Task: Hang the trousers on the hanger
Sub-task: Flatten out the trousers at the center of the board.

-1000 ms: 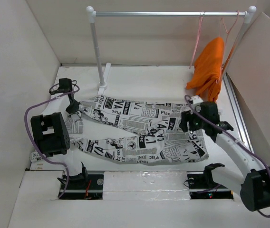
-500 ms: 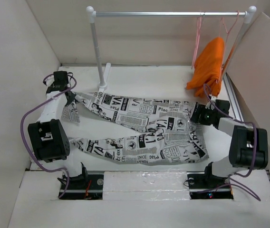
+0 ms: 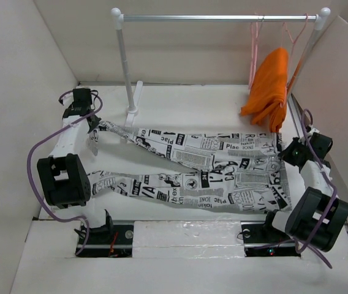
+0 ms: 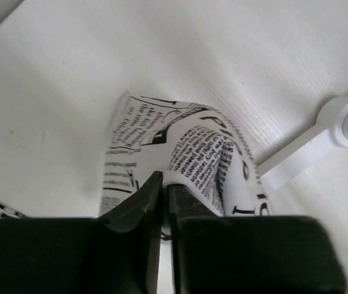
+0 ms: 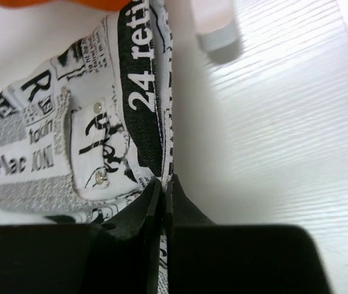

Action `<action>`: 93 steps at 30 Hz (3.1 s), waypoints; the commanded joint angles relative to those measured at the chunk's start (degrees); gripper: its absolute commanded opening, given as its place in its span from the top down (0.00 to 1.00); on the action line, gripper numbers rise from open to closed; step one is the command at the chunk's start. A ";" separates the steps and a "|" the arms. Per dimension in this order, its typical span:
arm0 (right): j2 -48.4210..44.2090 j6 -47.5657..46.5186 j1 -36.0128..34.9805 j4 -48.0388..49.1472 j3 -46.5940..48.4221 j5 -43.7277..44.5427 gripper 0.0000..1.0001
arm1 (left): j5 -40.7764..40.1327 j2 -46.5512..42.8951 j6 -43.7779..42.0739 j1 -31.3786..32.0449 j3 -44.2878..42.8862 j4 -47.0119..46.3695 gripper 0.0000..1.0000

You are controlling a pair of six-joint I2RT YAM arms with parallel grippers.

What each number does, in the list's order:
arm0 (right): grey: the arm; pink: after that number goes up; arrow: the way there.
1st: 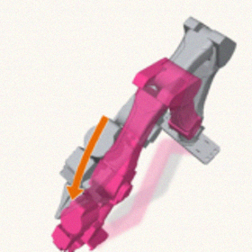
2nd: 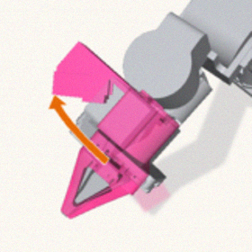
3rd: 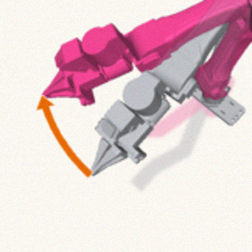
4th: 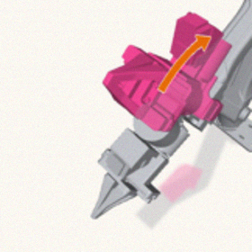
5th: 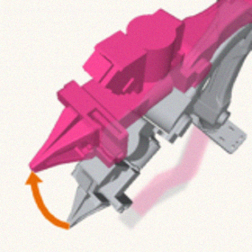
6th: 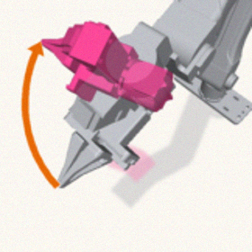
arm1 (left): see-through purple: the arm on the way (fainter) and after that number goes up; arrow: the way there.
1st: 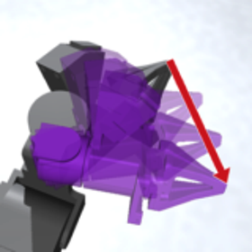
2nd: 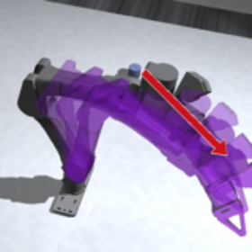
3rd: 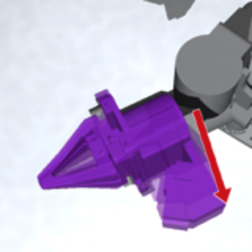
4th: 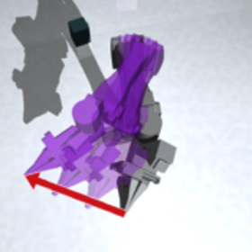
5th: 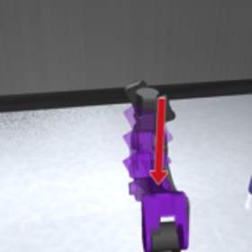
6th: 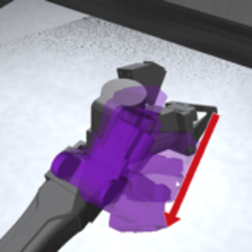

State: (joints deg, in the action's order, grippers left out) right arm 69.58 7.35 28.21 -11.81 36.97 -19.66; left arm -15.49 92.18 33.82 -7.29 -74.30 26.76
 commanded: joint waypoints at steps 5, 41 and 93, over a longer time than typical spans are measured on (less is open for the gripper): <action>-0.67 -4.27 0.81 -5.41 7.67 4.73 0.39 | -10.43 -0.51 -1.31 2.37 -2.26 2.24 0.42; 51.17 -20.63 -74.61 -11.74 56.26 10.25 0.40 | -4.29 12.58 22.96 -2.11 6.28 -2.42 0.25; 34.48 -19.75 -78.13 -2.16 29.12 6.30 1.00 | -13.08 14.60 -0.43 5.44 -12.18 1.54 0.37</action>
State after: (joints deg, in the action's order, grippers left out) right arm 102.87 -11.90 -49.43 -16.19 65.39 -10.79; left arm -24.71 100.79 37.34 -4.43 -80.68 24.08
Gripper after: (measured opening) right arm 0.010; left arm 0.638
